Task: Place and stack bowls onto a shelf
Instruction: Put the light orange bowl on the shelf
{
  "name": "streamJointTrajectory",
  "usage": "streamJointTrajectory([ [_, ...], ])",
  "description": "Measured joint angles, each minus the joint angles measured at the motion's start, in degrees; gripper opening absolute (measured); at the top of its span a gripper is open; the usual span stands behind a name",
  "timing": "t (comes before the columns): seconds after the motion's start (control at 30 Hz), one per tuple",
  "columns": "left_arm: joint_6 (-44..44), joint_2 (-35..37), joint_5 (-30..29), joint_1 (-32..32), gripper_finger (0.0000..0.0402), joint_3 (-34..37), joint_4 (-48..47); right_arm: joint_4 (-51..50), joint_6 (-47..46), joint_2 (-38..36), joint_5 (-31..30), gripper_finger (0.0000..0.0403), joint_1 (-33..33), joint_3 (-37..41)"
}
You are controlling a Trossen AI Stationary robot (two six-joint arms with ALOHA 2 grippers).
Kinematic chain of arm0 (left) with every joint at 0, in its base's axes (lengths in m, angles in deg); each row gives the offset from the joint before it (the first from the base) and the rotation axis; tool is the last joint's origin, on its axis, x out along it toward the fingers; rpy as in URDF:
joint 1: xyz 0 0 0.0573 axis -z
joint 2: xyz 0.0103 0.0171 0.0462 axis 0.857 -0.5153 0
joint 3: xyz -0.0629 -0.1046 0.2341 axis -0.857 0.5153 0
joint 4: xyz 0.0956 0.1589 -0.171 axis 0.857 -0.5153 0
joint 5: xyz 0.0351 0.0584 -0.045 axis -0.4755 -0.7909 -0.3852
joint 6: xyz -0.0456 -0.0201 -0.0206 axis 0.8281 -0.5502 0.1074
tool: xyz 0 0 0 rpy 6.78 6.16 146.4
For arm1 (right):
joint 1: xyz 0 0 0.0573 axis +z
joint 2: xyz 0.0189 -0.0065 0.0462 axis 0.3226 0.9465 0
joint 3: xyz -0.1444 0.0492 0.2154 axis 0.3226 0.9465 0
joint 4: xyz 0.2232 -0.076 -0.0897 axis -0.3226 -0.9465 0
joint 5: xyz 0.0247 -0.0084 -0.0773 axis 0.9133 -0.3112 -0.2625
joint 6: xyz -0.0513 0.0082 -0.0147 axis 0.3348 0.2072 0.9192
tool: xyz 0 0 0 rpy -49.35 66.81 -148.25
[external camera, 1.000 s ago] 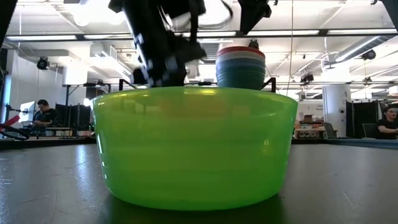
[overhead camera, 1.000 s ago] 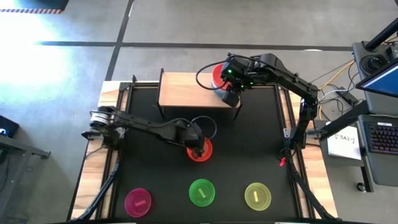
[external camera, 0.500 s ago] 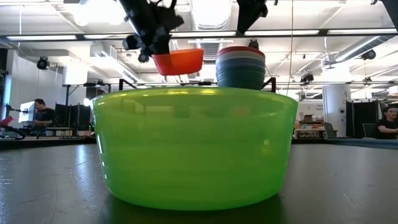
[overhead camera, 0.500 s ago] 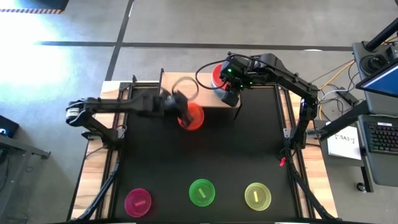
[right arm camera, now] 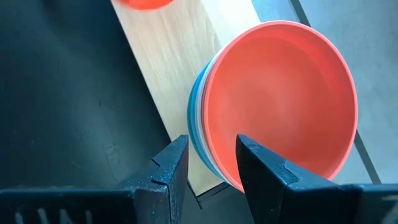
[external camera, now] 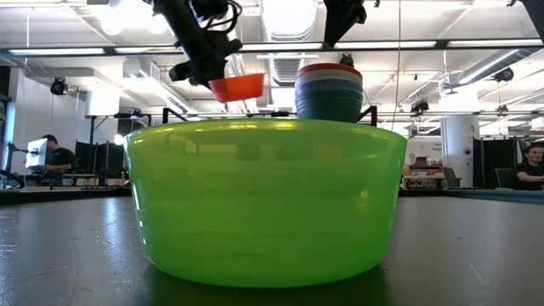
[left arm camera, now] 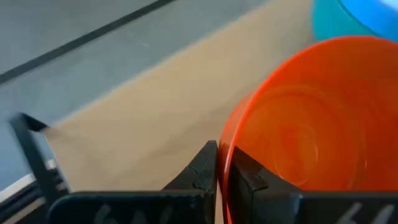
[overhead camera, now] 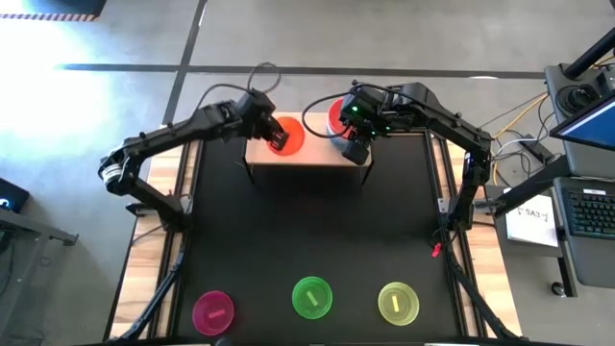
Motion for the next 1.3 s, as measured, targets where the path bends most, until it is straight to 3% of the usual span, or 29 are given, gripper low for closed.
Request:
streamJointTrajectory([
  [0.17, 0.27, 0.0, 2.13, -2.09, 0.0, 1.09, 0.11, 0.02, 0.07, -0.01, 0.0, 0.0123, 0.0, 0.0],
  [0.4, 1.72, -0.05, 0.56, -4.72, 0.0, 2.31, 2.85, 0.02, 0.08, 0.0, 0.02, 0.0123, 0.0, 0.0],
  [0.63, 1.73, -5.91, 0.65, -6.63, 0.0, 1.46, 4.16, -0.06, 0.0, -0.02, 0.02, 0.0123, 0.0, 0.0],
  [0.87, -1.12, -11.29, 5.47, -8.81, 0.0, -2.66, 1.31, -0.54, -0.49, -0.01, 0.02, 0.0123, -0.01, 0.0],
  [1.13, -3.25, -12.83, 4.89, -9.8, 0.0001, -7.63, -6.02, -0.57, 0.0, -0.02, 0.02, 0.0123, 0.0, 0.0],
  [1.3, -3.1, -12.83, 5.05, -9.88, 0.0025, -9.93, -7.0, -0.57, 0.17, -0.02, 0.02, 0.0123, -0.01, 0.0],
])
